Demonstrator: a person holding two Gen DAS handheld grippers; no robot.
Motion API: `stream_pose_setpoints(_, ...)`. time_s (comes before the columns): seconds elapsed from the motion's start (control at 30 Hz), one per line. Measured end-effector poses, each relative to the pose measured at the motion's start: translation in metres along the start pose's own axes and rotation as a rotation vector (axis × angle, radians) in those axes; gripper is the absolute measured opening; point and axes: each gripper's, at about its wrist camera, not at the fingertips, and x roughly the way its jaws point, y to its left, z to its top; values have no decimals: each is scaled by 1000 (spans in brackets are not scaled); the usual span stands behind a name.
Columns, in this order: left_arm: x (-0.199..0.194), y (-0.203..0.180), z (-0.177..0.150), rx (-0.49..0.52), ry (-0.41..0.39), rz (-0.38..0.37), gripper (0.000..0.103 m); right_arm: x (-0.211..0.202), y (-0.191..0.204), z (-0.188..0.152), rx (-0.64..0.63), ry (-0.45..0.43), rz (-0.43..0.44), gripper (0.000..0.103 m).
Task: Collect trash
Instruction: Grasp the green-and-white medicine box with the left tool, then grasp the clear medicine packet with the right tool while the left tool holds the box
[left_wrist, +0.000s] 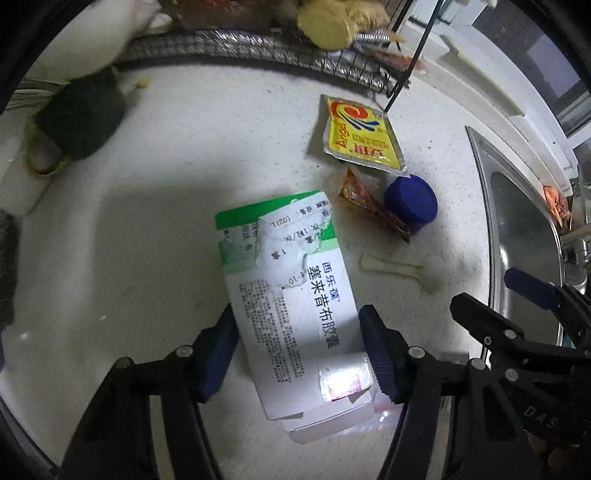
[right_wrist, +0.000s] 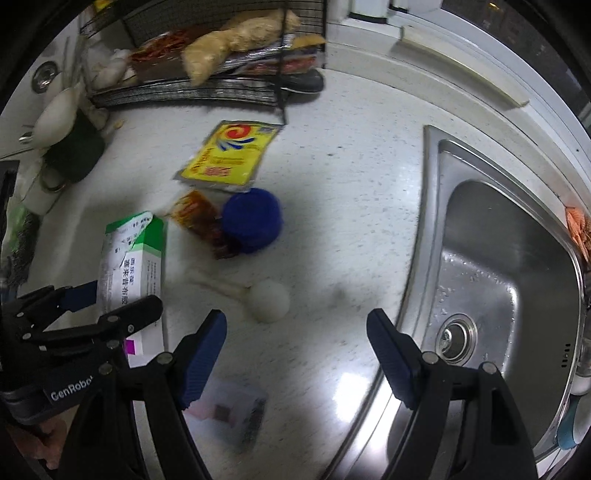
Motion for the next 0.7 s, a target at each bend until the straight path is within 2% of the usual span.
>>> stream_pose_setpoints(0.2,-26,0,-18,29,-30,16,63,-13,19,-21,-4,9,47,77)
stream_pose_setpoints(0.3,-26,-2,-20,28,-33,22,63,-14,20,-33,14,22,63,77)
stream_pose_setpoints(0.5,-19,-2,-44,12,-1,27,63,-1,21,-53,30,74,86,76)
stream_pose_setpoints(0.63,-11,-1,-53,0,11,13,63,11,24,-61,31,105,101,62)
stream_pose_setpoints(0.7,-7,-3,-55,3,16,12,63,17,23,-67,46,126,124,50)
